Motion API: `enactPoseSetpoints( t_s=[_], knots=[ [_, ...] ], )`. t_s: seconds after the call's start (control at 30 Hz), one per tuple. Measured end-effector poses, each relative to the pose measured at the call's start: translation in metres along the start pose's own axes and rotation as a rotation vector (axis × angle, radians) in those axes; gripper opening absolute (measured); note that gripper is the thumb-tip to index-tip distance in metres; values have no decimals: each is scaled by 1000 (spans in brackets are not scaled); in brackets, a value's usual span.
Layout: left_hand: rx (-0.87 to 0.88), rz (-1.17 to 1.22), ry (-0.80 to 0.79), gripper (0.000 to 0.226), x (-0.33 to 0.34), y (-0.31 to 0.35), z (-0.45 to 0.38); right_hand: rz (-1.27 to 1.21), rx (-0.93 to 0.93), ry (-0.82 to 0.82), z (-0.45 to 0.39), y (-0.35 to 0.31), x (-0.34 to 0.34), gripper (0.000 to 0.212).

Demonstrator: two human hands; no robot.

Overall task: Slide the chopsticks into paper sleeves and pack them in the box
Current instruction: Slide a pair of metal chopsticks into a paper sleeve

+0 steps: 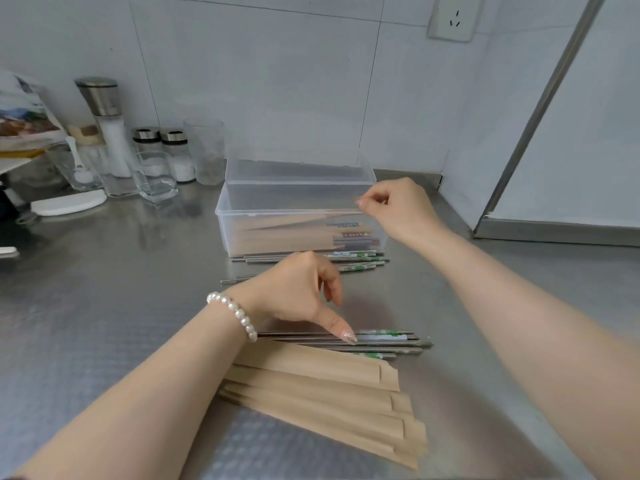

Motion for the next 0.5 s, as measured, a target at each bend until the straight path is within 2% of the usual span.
enactPoseSetpoints(
  t_s=[0.13,0.3,0.37,0.5],
  knots=[
    [79,-82,-95,53,12,17,6,14,-84,192,22,7,-5,12],
    [89,-174,-105,50,22,20,4,-148,-93,235,35,19,1,9],
    [72,-139,-106,45,21,17,3,-267,-87,131,39,20,7,10],
    [52,-138,-78,41,18,12,0,-336,-98,-215,50,16,16,14]
  ],
)
Point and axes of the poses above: each hand's wrist, its own z-axis away from the middle knuckle, its own x-axis out of the palm, y = z × x, the point moved 6 cm from there along -z, towards the middle knuckle, and after that the axes turned 12 degrees about -x, right-handed, at the moved point
